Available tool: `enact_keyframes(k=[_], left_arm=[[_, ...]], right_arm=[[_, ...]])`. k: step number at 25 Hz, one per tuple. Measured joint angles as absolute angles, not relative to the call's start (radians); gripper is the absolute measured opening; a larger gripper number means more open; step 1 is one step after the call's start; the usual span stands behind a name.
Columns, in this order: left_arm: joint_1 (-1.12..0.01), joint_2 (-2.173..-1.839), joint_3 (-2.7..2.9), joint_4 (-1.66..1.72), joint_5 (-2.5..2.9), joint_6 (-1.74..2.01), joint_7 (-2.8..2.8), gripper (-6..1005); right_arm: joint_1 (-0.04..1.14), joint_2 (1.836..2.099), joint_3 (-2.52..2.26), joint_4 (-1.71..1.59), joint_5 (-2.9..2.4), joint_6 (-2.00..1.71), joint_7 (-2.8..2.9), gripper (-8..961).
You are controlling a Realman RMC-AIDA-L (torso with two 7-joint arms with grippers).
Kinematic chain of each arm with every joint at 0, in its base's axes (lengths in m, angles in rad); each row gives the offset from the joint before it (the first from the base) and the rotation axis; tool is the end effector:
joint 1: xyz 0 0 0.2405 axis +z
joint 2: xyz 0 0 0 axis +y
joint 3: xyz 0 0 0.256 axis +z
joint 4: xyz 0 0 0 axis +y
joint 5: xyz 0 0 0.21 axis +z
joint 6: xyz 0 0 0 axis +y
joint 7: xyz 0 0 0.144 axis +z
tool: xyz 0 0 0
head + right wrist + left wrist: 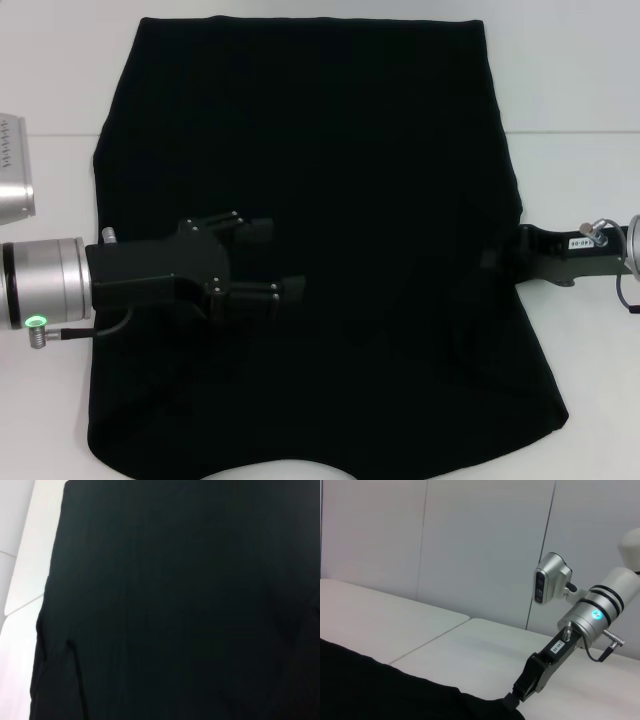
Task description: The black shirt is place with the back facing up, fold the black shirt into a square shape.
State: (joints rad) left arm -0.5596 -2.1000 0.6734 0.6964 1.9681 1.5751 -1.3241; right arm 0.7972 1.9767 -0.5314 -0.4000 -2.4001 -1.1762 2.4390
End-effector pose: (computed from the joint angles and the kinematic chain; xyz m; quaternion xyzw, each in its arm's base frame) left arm -0.2407 0.3406 0.0024 -0.9410 -0.1600 -0.2632 0.1401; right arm 0.2762 0.4030 -0.0036 -0.7152 0.6670 0.1478 0.1474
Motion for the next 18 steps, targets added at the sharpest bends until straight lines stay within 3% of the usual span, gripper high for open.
enact_keyframes(k=[18], left_arm=[[-0.561, -2.102, 0.673, 0.694, 1.968, 1.565, -1.325, 937]], right_arm=[[0.900, 2.018, -0.834, -0.473, -2.402, -1.136, 2.409, -1]])
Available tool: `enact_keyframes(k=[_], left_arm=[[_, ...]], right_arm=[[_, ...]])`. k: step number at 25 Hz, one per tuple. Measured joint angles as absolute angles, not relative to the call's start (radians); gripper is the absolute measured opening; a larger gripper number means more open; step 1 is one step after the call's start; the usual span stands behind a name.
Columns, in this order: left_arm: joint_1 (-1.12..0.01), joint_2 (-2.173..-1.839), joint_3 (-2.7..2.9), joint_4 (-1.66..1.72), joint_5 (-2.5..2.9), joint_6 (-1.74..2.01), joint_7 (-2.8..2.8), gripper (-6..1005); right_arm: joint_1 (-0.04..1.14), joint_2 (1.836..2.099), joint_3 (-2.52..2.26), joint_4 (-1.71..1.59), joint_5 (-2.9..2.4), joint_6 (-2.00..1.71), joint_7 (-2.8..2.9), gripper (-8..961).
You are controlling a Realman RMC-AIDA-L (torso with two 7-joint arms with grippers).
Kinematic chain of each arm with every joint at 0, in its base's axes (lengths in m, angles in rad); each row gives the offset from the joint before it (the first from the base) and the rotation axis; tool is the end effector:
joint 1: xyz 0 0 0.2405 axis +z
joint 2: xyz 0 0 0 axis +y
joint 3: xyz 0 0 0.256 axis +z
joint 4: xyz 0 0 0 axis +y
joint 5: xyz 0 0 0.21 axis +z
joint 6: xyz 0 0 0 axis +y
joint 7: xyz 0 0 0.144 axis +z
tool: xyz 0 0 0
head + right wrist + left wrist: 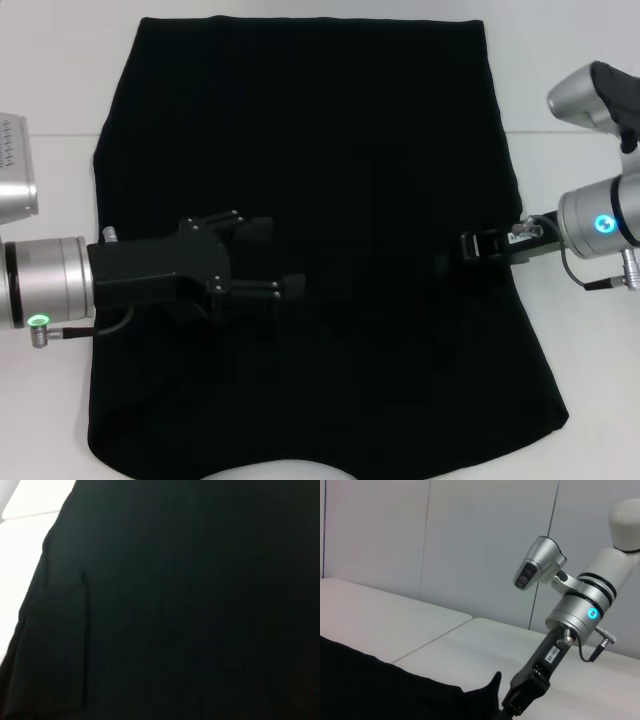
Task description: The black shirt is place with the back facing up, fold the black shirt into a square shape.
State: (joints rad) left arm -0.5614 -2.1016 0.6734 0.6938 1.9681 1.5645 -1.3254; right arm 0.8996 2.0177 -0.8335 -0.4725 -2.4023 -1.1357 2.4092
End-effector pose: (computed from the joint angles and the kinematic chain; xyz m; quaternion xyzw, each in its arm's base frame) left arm -0.2408 0.3419 0.0014 -0.9404 -0.1625 -0.2623 0.1430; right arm 0.2247 0.4224 -0.0294 -0.8241 0.5427 0.0425 0.1566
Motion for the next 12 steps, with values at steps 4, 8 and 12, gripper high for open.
enact_keyframes(k=[4, 8, 12], left_arm=[[-0.561, -2.103, 0.673, 0.693, 1.968, 1.564, -1.328, 936], [-0.561, -2.104, 0.671, 0.693, 1.968, 1.563, -1.329, 936], [-0.561, -2.104, 0.671, 0.690, 1.968, 1.563, -1.330, 936]], right_arm=[[0.917, 2.021, -0.884, -0.498, -2.402, -1.135, 2.412, 0], [0.948, 2.022, -0.949, -0.501, -2.403, -1.134, 2.413, 0], [0.967, 2.023, -0.997, -0.502, -2.404, -1.132, 2.413, 6]])
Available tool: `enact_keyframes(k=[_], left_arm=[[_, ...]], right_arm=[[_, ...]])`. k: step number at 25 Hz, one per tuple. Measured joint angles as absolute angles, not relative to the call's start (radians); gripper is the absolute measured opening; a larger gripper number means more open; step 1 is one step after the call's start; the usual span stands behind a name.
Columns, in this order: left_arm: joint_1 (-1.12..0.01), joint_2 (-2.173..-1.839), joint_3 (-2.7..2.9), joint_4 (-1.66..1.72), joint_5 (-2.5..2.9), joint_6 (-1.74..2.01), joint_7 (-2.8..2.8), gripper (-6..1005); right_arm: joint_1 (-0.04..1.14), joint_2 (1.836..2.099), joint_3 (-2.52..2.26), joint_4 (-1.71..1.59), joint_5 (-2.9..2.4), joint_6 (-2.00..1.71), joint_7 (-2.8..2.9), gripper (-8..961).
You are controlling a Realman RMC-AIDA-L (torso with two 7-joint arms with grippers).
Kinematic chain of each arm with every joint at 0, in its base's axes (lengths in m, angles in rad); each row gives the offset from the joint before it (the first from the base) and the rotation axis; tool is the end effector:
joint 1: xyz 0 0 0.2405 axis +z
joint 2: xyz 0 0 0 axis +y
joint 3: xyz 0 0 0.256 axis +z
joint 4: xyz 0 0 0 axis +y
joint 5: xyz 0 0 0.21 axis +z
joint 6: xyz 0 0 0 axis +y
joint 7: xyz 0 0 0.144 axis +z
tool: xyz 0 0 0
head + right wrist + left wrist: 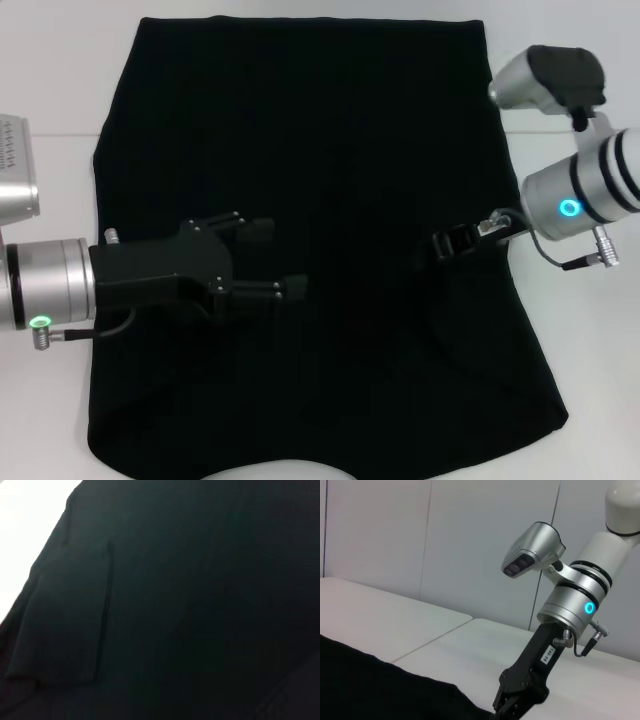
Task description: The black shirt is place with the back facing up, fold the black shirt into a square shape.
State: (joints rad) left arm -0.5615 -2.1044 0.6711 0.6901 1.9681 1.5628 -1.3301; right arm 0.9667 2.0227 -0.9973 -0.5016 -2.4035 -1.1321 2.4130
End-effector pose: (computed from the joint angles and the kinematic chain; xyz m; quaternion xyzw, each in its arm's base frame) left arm -0.2407 0.3415 0.0000 -0.9392 -0.1671 -0.2644 0.1420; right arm 0.1930 0.4313 -0.0393 -0.8697 0.4678 -0.0129 0.1568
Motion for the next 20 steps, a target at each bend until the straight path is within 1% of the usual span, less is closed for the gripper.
enact_keyframes(k=[1, 9, 16, 20], left_arm=[[-0.561, -2.104, 0.670, 0.688, 1.968, 1.563, -1.330, 936], [-0.562, -2.102, 0.666, 0.684, 1.968, 1.554, -1.331, 936], [-0.563, -2.100, 0.646, 0.686, 1.960, 1.523, -1.348, 936], [-0.565, -2.091, 0.587, 0.691, 1.956, 1.531, -1.406, 937]], right_arm=[[0.973, 2.027, -1.024, -0.502, -2.406, -1.132, 2.418, 9], [0.975, 2.033, -1.041, -0.506, -2.439, -1.138, 2.444, 36], [0.899, 2.042, -1.013, -0.617, -2.317, -1.108, 2.377, 177], [0.864, 2.044, -0.982, -0.619, -2.229, -1.101, 2.261, 258]])
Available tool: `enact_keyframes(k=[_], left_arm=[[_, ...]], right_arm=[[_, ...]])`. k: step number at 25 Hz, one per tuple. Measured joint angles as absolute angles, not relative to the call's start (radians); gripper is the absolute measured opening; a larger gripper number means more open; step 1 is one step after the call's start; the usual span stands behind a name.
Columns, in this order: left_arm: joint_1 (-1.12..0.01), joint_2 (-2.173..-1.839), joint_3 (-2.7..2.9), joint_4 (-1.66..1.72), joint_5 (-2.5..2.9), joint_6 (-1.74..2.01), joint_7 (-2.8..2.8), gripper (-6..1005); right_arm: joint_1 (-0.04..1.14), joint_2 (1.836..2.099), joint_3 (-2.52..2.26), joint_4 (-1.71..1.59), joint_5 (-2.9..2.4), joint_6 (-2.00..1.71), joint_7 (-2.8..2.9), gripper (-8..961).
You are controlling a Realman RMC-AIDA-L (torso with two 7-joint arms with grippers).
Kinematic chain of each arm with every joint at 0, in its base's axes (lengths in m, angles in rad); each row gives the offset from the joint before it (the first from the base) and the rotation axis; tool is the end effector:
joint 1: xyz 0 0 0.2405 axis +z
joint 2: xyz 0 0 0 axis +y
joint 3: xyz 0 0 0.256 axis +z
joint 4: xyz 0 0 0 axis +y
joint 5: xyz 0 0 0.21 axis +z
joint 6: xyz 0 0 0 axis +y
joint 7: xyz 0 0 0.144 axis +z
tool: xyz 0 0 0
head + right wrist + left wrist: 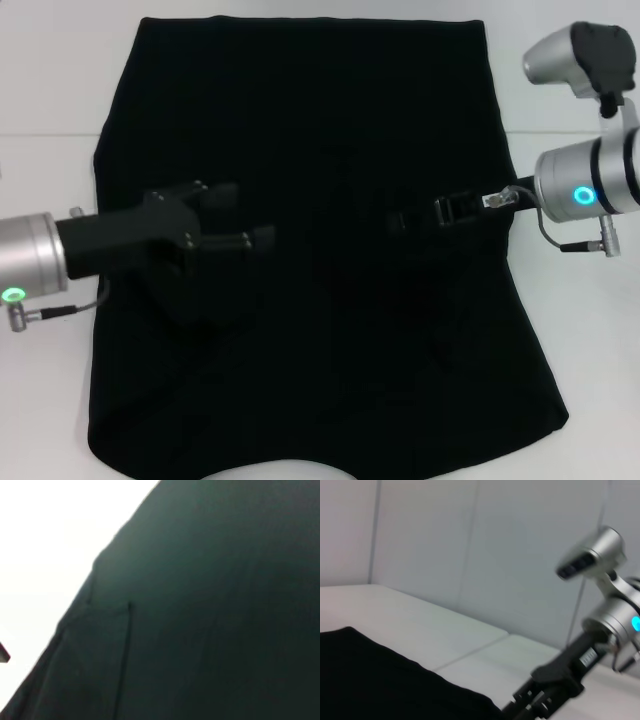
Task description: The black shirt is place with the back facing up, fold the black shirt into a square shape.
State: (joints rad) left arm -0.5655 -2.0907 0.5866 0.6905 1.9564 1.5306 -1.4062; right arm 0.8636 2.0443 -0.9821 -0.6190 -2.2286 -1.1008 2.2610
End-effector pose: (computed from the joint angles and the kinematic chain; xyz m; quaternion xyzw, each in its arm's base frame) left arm -0.2493 0.3525 0.0187 -0.9153 -0.2172 -0.2858 0.1825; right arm 0.1913 0.4332 -0.0271 -0.8804 0.4324 0.0816 0.1768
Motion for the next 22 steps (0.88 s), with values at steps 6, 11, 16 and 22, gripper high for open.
enact_keyframes(k=[6, 11, 16, 22], left_arm=[[-0.554, -2.058, 0.548, 0.741, 1.992, 1.658, -1.548, 936], [-0.506, -2.062, 0.543, 0.882, 2.124, 1.753, -1.600, 935], [-0.422, -2.100, 0.541, 1.039, 2.222, 1.727, -1.545, 926], [-0.384, -2.133, 0.564, 1.103, 2.287, 1.654, -1.427, 916]], right_arm=[[0.792, 2.066, -0.957, -0.611, -2.068, -1.111, 1.996, 484], [0.763, 2.084, -0.957, -0.609, -1.982, -1.138, 1.863, 823], [0.780, 2.089, -0.957, -0.576, -1.972, -1.114, 1.858, 911], [0.793, 2.088, -0.955, -0.569, -1.959, -1.095, 1.867, 905]])
